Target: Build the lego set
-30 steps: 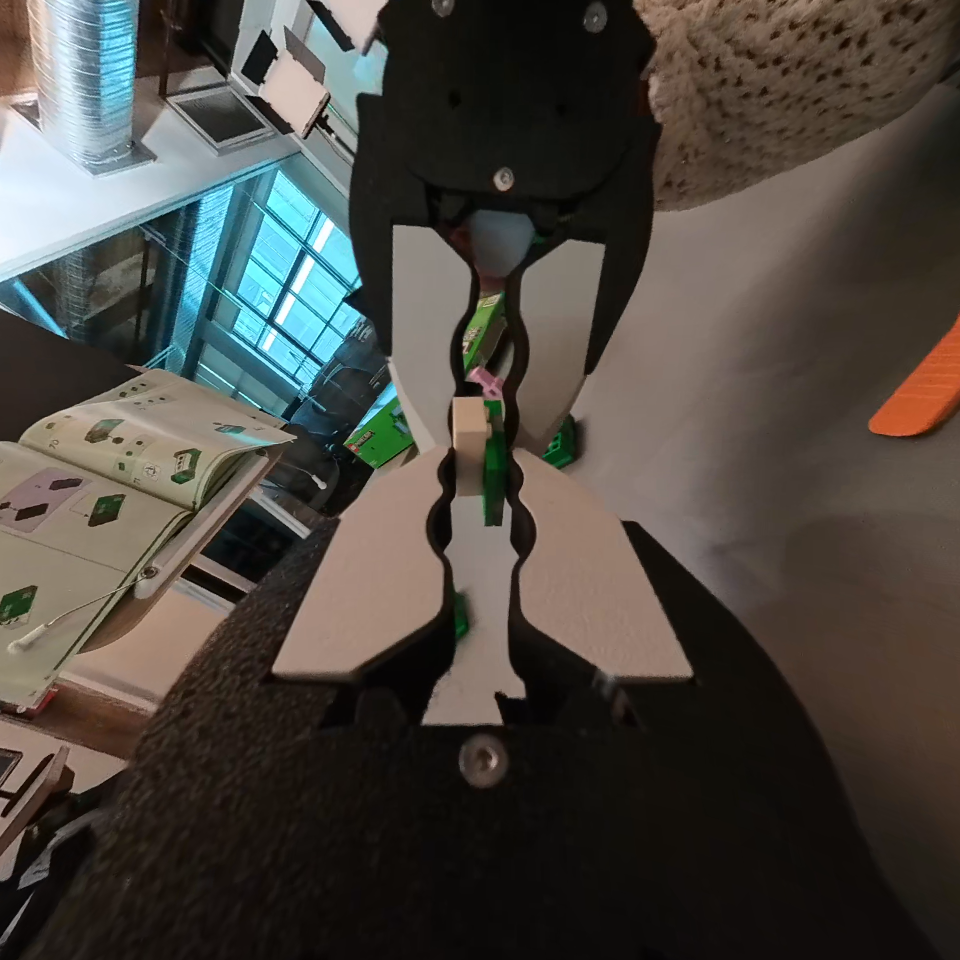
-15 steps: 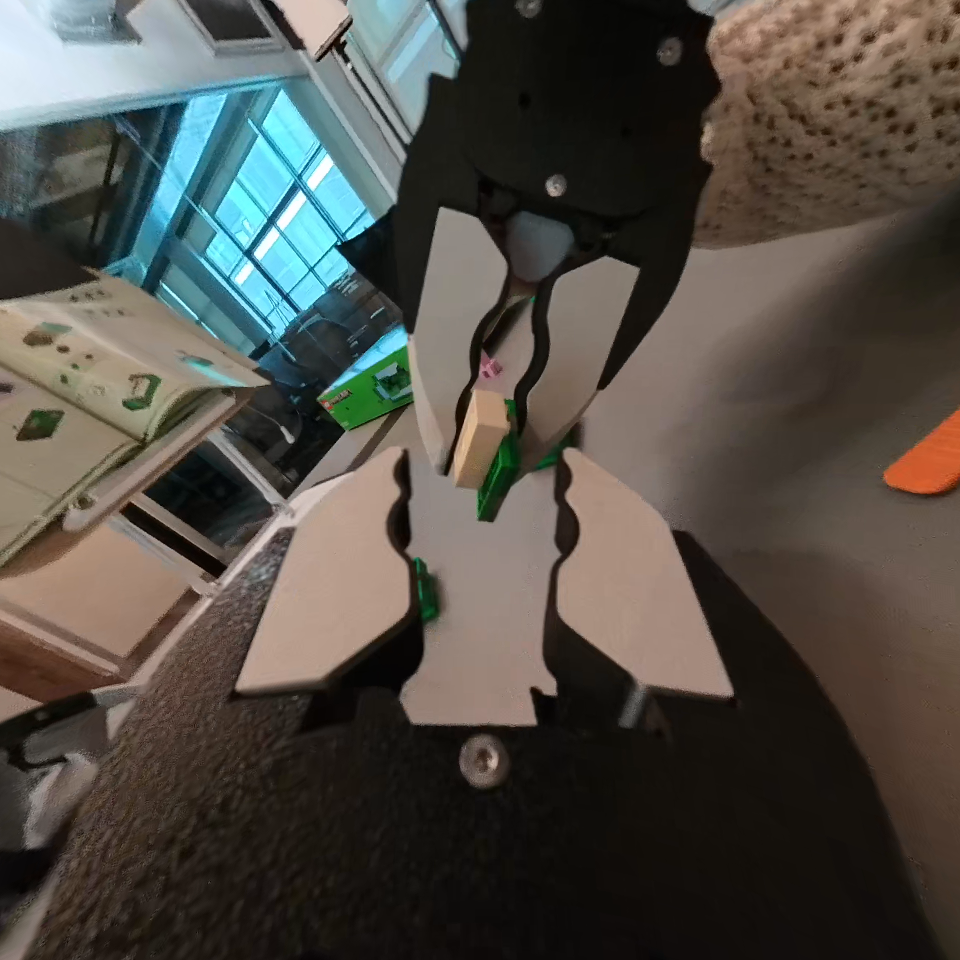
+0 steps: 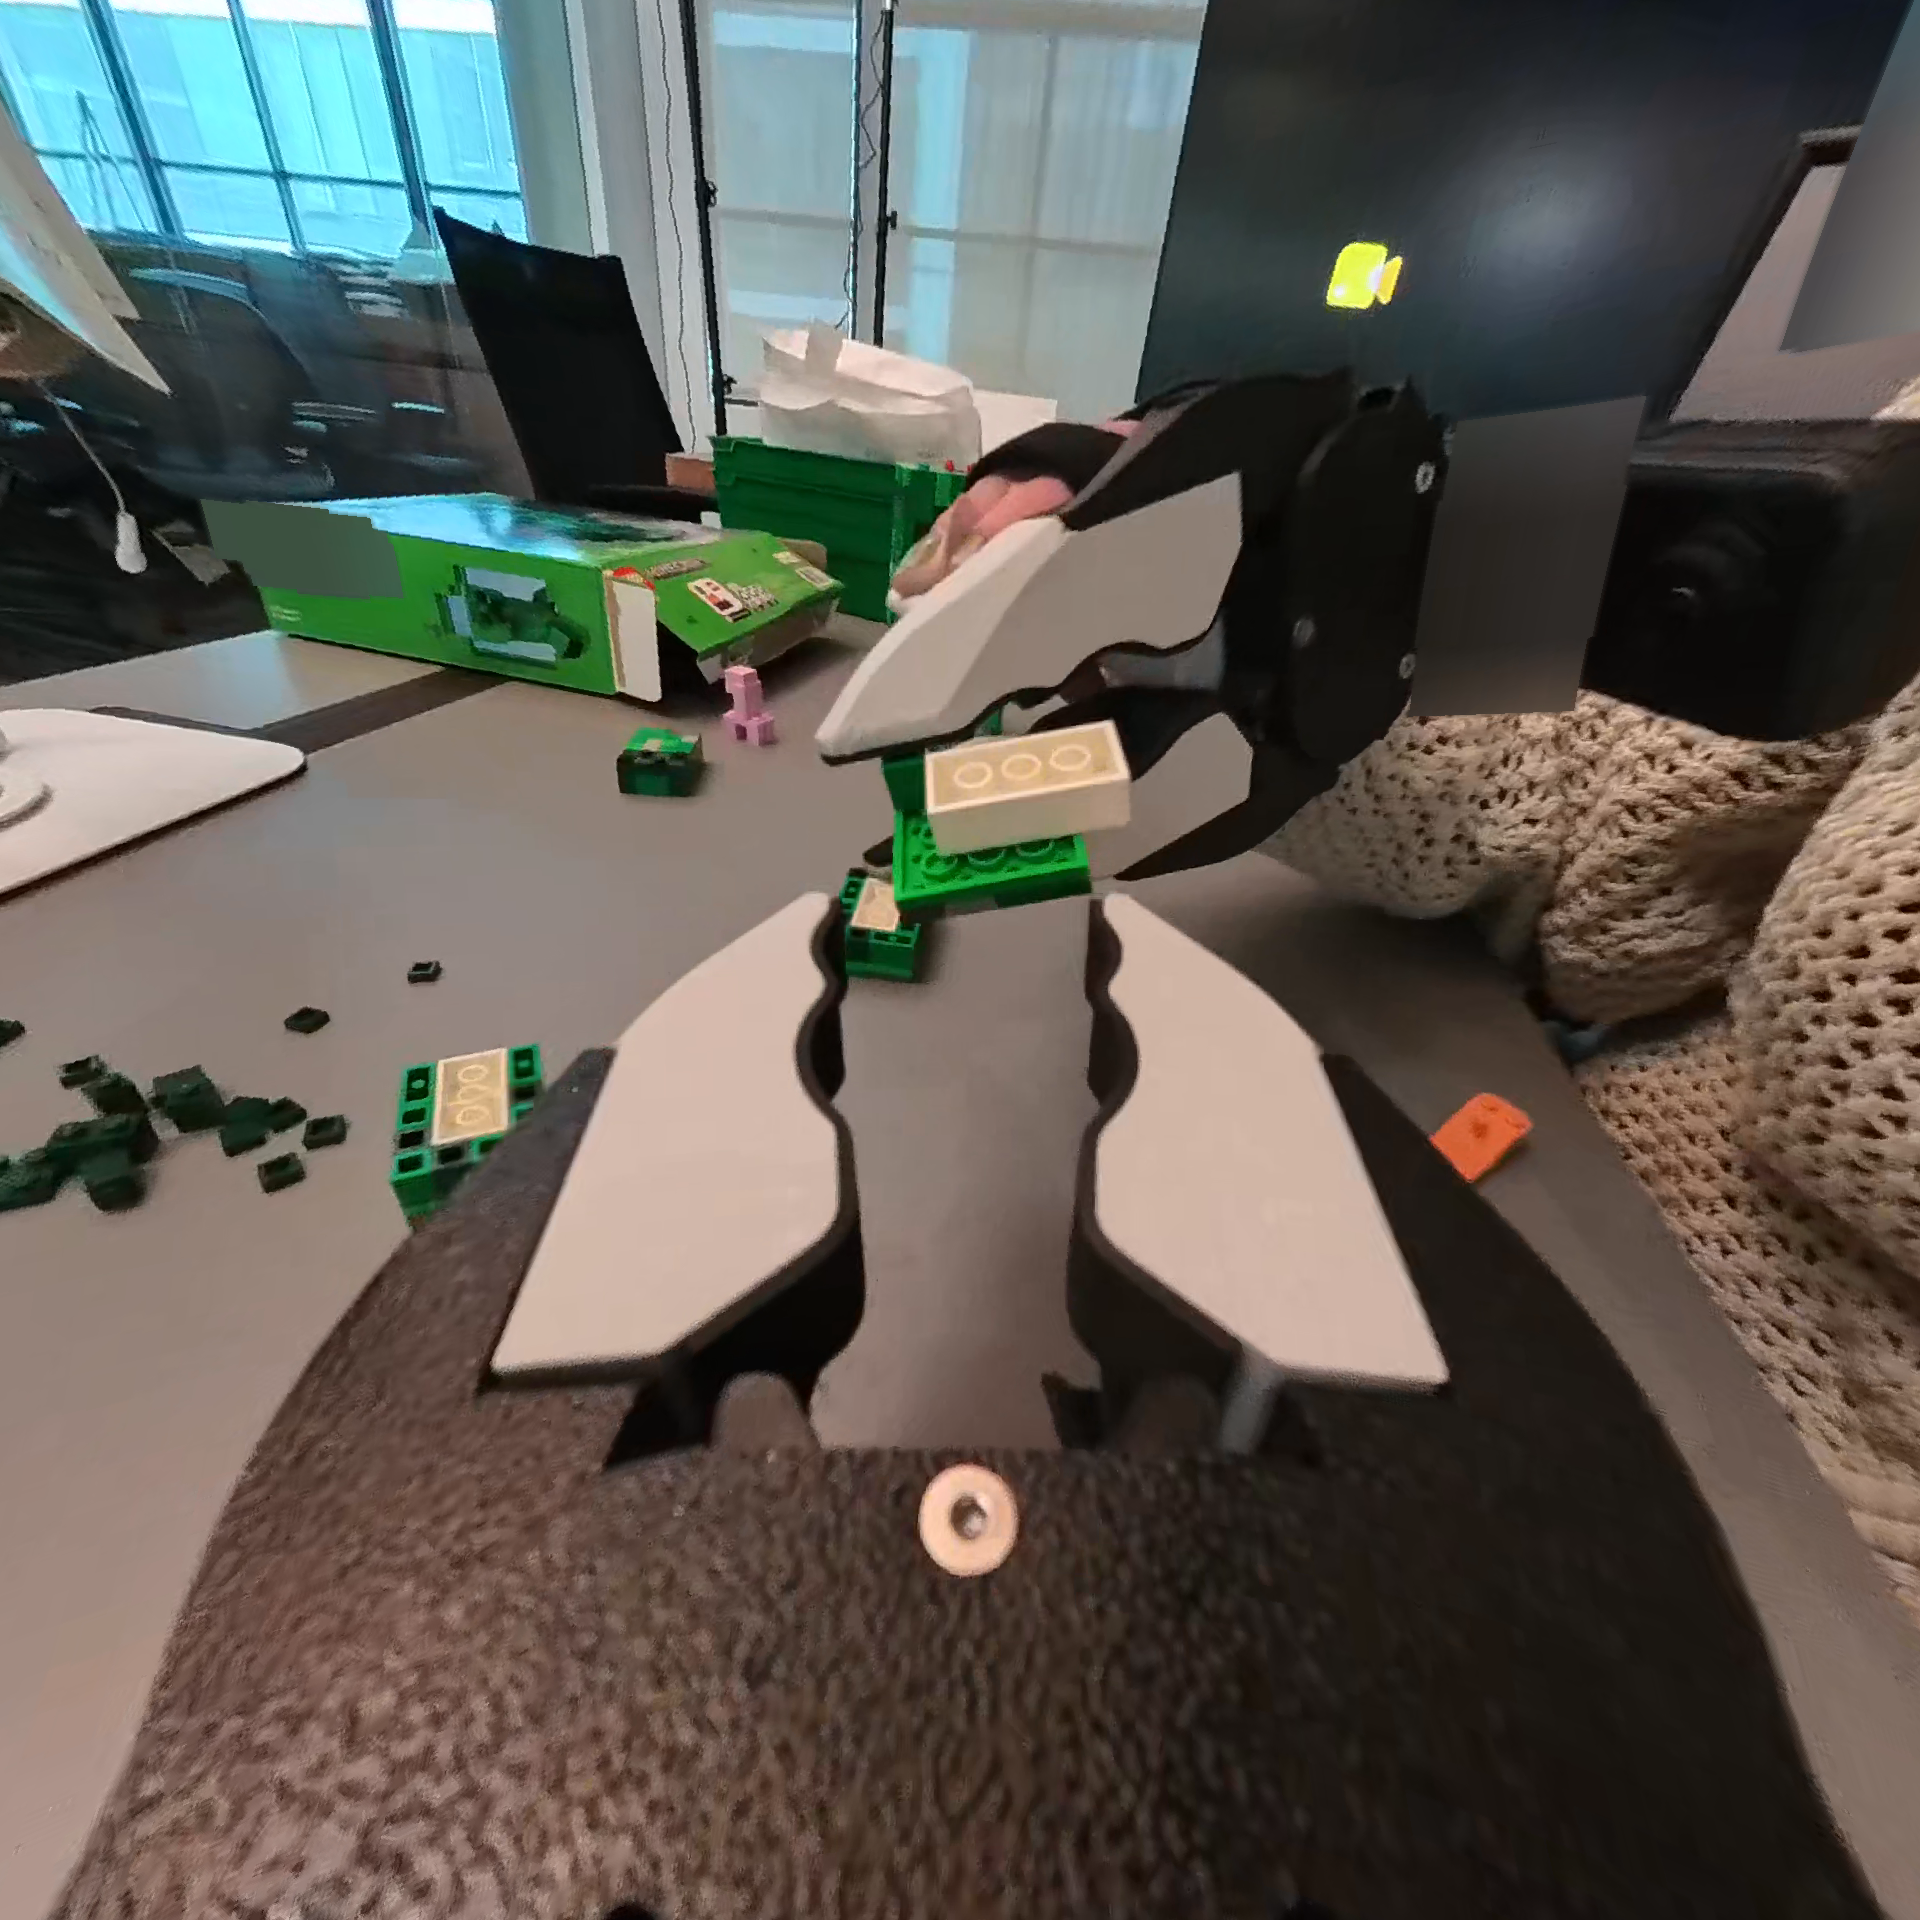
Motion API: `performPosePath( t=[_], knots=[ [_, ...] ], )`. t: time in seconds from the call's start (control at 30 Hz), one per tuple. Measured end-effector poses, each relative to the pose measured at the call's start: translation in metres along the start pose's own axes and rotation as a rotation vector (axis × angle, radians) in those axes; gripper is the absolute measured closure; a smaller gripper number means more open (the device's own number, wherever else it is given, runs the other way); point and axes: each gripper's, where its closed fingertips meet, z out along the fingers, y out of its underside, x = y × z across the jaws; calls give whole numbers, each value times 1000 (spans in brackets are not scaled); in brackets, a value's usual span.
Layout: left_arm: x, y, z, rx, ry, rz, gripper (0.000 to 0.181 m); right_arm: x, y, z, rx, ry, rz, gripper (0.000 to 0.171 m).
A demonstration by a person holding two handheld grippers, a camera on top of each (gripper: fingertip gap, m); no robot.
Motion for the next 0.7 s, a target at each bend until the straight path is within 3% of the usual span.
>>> performPosePath(
  t=[0.17, 0.27, 0.33, 0.47, 0.7],
  knots=[
    [3, -3, -2, 17, -17, 66, 150, 3, -4, -1, 24, 26, -37, 153],
    [-5, -3, -5, 12, -80, 129, 181, 6, -7, -4, 43, 49, -61, 153],
    [-5, -4, -5, 20, -88, 134, 181, 8, -7, -4, 30, 77, -114, 153],
    [0, -5, -3, 20, -79, 154, 139, 7, -3, -3, 4, 93, -161, 153],
    [5, -6, -2, 29, -27, 99, 140, 4, -4, -2, -1, 81, -165, 153]
  ],
)
